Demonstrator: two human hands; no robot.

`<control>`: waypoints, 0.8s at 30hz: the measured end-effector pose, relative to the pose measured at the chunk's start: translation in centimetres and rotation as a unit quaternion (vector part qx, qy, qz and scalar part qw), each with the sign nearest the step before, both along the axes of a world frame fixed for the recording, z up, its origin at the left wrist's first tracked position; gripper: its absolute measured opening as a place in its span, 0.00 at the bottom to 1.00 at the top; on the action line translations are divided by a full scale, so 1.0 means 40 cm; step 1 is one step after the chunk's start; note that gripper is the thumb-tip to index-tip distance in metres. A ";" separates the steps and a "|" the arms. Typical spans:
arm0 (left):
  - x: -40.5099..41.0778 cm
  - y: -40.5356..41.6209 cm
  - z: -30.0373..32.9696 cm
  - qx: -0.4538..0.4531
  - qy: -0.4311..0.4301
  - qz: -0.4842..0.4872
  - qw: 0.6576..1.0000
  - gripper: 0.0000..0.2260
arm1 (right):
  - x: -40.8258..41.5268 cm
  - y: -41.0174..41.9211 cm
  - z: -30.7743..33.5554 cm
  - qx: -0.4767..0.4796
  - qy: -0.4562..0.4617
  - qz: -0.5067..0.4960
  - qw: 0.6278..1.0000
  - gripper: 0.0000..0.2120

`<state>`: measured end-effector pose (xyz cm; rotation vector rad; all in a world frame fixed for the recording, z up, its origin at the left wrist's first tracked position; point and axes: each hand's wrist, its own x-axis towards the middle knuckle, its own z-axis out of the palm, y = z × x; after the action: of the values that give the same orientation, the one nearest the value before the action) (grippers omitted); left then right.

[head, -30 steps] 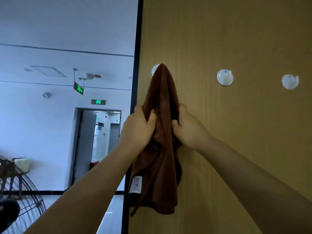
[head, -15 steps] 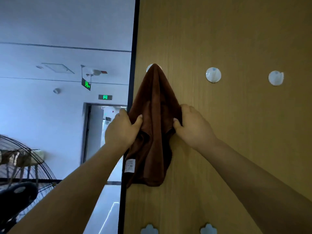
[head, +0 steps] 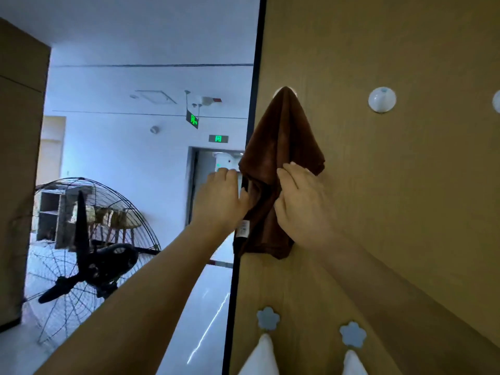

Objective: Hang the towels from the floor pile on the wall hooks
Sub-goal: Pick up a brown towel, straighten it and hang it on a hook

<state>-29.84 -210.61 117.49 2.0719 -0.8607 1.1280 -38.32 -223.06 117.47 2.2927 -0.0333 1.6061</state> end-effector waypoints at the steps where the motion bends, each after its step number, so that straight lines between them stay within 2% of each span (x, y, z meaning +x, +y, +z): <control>1: -0.002 0.022 -0.006 0.007 0.002 0.011 1.000 0.16 | 0.008 0.022 -0.006 -0.008 0.010 0.011 1.000 0.19; 4: 0.011 0.090 -0.029 0.037 -0.003 0.040 0.999 0.14 | 0.042 0.095 -0.023 -0.023 0.036 0.037 0.998 0.17; 7: 0.039 0.179 -0.068 0.103 -0.005 0.091 0.990 0.12 | 0.088 0.182 -0.052 -0.018 0.052 0.065 0.996 0.13; 15: 0.078 0.613 -0.206 0.217 0.059 0.200 0.954 0.17 | 0.210 0.558 -0.165 0.059 0.174 0.146 0.972 0.10; 16: 0.076 0.687 -0.222 0.224 0.072 0.216 0.948 0.17 | 0.220 0.628 -0.179 0.079 0.184 0.170 0.965 0.09; 19: 0.062 0.889 -0.274 0.217 0.111 0.259 0.935 0.16 | 0.247 0.828 -0.231 0.127 0.215 0.200 0.947 0.14; 24: -0.006 1.235 -0.360 0.215 0.177 0.355 0.893 0.11 | 0.262 1.193 -0.325 0.127 0.270 0.284 0.911 0.13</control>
<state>-30.06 -161.22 103.11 2.9817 -0.1537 0.8806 -27.86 -175.32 104.46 3.0760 0.6486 1.1607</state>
